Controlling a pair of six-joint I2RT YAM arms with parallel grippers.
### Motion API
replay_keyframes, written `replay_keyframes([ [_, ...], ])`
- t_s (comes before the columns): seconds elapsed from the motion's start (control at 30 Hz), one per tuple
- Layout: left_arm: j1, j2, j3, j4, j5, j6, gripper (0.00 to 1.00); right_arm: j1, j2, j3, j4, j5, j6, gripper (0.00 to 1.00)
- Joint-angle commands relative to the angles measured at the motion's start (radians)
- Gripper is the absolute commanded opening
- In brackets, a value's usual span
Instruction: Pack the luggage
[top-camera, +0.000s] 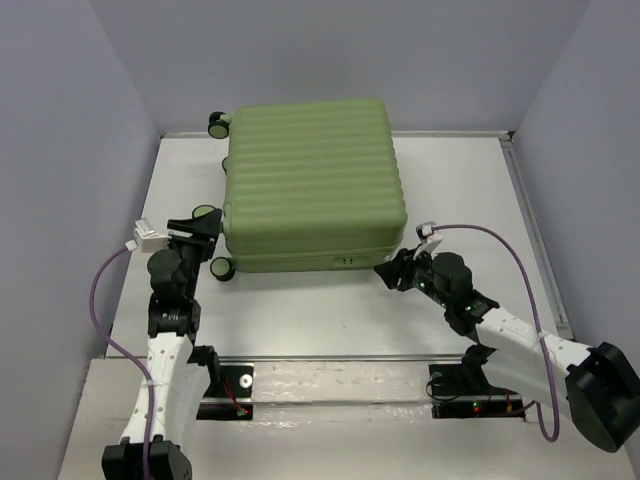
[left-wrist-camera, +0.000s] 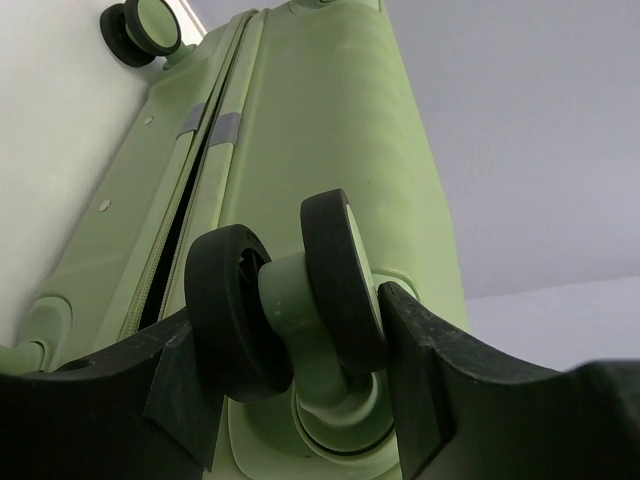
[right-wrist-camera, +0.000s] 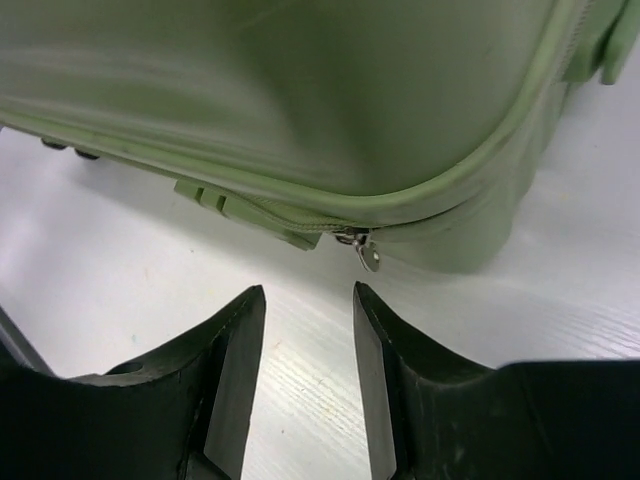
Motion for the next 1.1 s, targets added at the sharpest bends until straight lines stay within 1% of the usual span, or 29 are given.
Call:
replay_keyframes([
  [0.0, -0.056, -0.014, 0.003, 0.023, 0.17, 0.189, 0.06, 0.001, -0.039, 0.019, 0.007, 0.14, -0.014, 0.44],
  [0.03, -0.07, -0.014, 0.004, 0.022, 0.169, 0.191, 0.06, 0.001, -0.045, 0.02, -0.004, 0.144, -0.015, 0.39],
  [0.13, -0.071, -0.017, 0.007, 0.016, 0.166, 0.195, 0.06, 0.001, -0.059, 0.034, -0.057, 0.159, -0.015, 0.38],
  [0.2, -0.071, -0.019, 0.008, 0.014, 0.169, 0.197, 0.06, 0.001, -0.071, 0.034, -0.082, 0.176, -0.009, 0.4],
  [0.23, -0.071, -0.019, 0.008, 0.014, 0.167, 0.197, 0.06, 0.001, -0.072, 0.034, -0.084, 0.177, -0.007, 0.43],
  [0.33, -0.071, -0.023, 0.008, 0.011, 0.167, 0.198, 0.06, 0.001, -0.033, 0.054, -0.087, 0.193, -0.018, 0.46],
  [0.47, -0.071, -0.027, 0.016, -0.004, 0.163, 0.209, 0.06, 0.001, 0.022, 0.093, -0.09, 0.21, -0.026, 0.46],
  [0.6, -0.071, -0.025, 0.014, -0.004, 0.163, 0.209, 0.06, 0.001, 0.056, 0.108, -0.041, 0.208, -0.05, 0.45],
  [0.83, -0.071, -0.027, 0.01, -0.01, 0.161, 0.221, 0.06, 0.001, 0.064, 0.128, -0.021, 0.234, -0.084, 0.44],
  [0.97, -0.071, -0.028, 0.008, -0.01, 0.166, 0.22, 0.06, 0.001, 0.079, 0.129, 0.017, 0.24, -0.099, 0.4],
  [1.07, -0.071, -0.033, 0.007, -0.016, 0.167, 0.224, 0.06, 0.001, 0.106, 0.131, 0.073, 0.243, -0.106, 0.33],
])
